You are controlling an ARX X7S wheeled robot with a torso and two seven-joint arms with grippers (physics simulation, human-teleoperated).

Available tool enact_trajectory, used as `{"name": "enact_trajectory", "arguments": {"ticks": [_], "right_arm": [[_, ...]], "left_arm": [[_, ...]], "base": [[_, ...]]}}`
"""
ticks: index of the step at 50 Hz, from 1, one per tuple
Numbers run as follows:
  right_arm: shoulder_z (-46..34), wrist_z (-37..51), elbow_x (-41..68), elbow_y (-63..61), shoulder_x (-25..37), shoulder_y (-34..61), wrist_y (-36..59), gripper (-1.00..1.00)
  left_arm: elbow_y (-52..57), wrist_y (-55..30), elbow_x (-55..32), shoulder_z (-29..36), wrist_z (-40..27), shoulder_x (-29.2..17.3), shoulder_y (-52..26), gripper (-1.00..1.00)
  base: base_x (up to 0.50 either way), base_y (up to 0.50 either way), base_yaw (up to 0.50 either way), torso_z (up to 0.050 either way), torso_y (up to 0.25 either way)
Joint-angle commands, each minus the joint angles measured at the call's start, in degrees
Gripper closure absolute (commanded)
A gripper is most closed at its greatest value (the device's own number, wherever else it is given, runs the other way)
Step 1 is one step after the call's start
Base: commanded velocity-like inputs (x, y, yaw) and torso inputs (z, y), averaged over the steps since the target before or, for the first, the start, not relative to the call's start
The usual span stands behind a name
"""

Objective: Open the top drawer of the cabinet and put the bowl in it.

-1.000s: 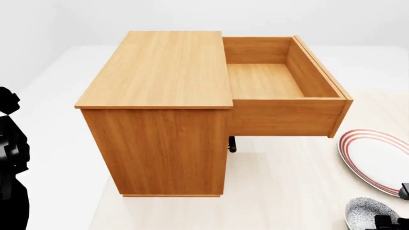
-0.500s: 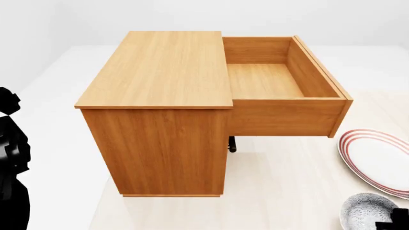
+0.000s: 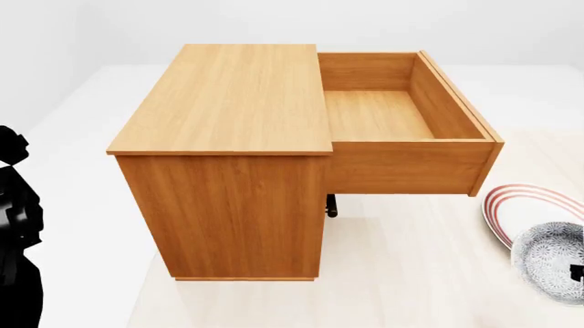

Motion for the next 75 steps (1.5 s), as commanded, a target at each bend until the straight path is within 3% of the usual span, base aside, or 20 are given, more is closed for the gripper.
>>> {"name": "enact_trajectory", "arguments": {"ticks": [1,17,31,42,55,75], "right_arm": [[3.4,8.9,2.2,0.3,-0.7,13.4,5.0,1.0],[-15.7,21.5,-10.3,5.1,-5.3,45.5,1.6,1.0],[-27.6,23.7,-20.1,13.6,-14.9,63.7,-7.3,1.0],[-38.5,19.7,-25.2,19.9,-24.4,76.5,-11.8,1.0],[-47.3,13.8,-27.0,24.1,-33.2,78.5,-15.9,1.0],[-56.2,7.8,-25.1,15.3,-35.7,72.4,-11.9,1.0]], "left_arm": [[0.0,0.0,0.0,-0.4,0.2,-0.1,0.0,-1.0],[0.0,0.1,0.1,-0.5,0.6,-0.2,-0.2,-1.0],[0.0,0.1,0.0,-0.9,1.1,-0.2,-0.2,-1.0],[0.0,0.2,0.0,-1.2,1.5,-0.3,0.1,-1.0],[0.0,0.2,0.2,-0.7,2.3,0.0,-0.3,-1.0],[0.0,0.4,0.1,-0.7,2.1,-0.3,-0.4,-1.0]], "base": [[0.0,0.0,0.0,0.0,0.0],[0.0,0.0,0.0,0.0,0.0],[0.0,0.0,0.0,0.0,0.0],[0.0,0.0,0.0,0.0,0.0],[0.0,0.0,0.0,0.0,0.0],[0.0,0.0,0.0,0.0,0.0]]}}
